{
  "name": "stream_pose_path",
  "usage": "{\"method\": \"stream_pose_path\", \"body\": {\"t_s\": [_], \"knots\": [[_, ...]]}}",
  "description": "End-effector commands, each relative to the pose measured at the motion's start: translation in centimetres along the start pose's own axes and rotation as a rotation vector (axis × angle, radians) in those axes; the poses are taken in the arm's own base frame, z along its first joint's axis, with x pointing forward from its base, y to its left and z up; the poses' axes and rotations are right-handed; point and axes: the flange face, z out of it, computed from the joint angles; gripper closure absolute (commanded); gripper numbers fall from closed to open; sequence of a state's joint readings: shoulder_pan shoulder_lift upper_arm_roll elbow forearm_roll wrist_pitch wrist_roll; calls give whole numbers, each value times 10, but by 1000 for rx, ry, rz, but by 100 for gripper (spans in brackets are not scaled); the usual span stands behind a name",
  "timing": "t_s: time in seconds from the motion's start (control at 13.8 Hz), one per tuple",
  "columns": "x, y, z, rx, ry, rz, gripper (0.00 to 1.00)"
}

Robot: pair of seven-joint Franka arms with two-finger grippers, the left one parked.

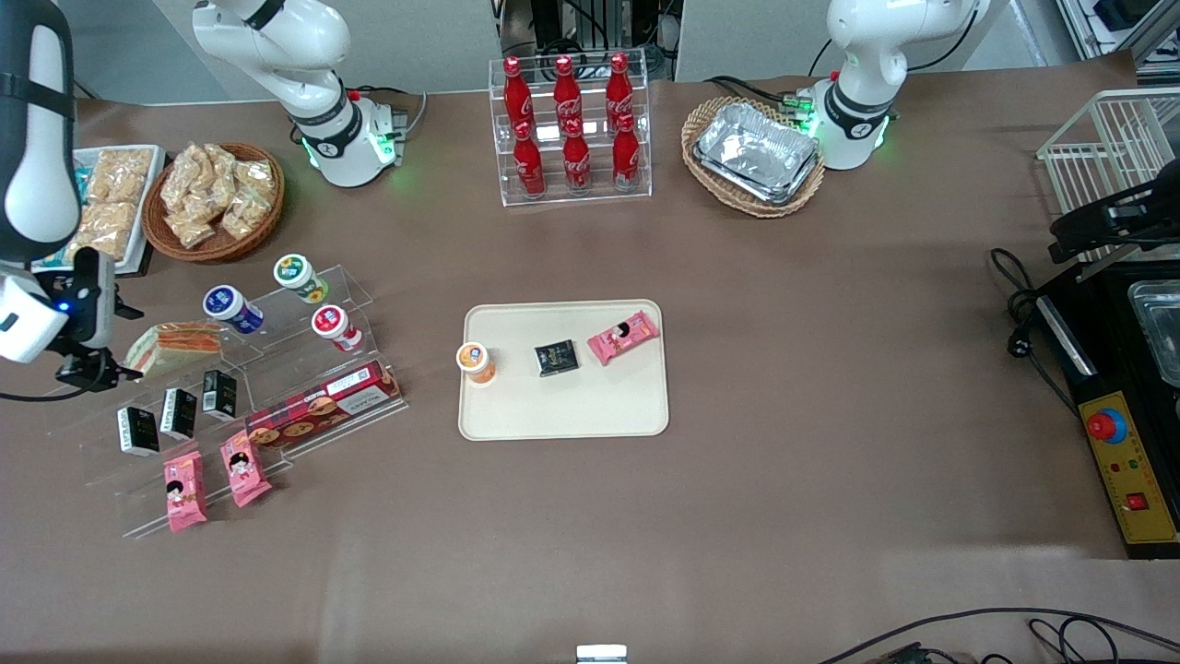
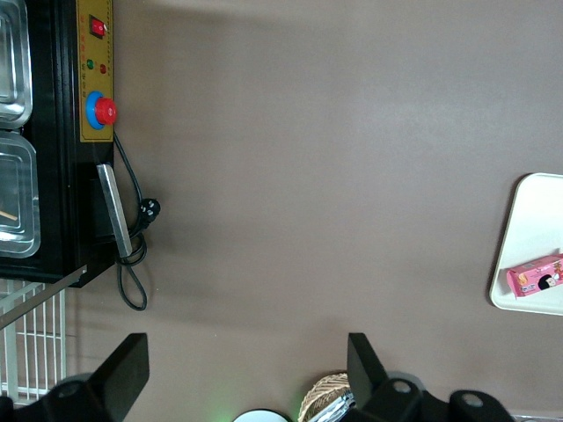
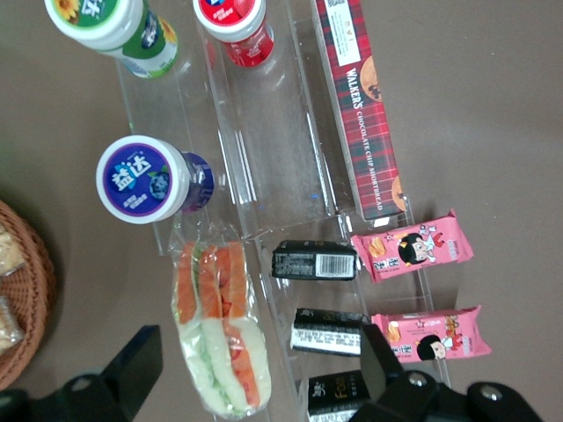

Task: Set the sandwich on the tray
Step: 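Lower the open right gripper over the sandwich and close on it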

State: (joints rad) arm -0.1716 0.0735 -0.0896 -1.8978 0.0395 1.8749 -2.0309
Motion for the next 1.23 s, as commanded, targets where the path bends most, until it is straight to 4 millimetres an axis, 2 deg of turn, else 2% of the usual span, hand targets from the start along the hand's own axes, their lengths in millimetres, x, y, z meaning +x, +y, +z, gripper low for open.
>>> {"method": "stream_pose_path", "body": {"t_s": [0.0, 0.14, 0.51, 0.65, 1.16], "knots": [[4, -17, 19, -29, 9, -37, 0], [0, -24, 27, -30, 10, -45, 0], [8, -45, 48, -30, 13, -81, 0], [2, -53, 57, -36, 11, -77, 0], [-6, -63, 81, -43, 6, -73, 0]]}}
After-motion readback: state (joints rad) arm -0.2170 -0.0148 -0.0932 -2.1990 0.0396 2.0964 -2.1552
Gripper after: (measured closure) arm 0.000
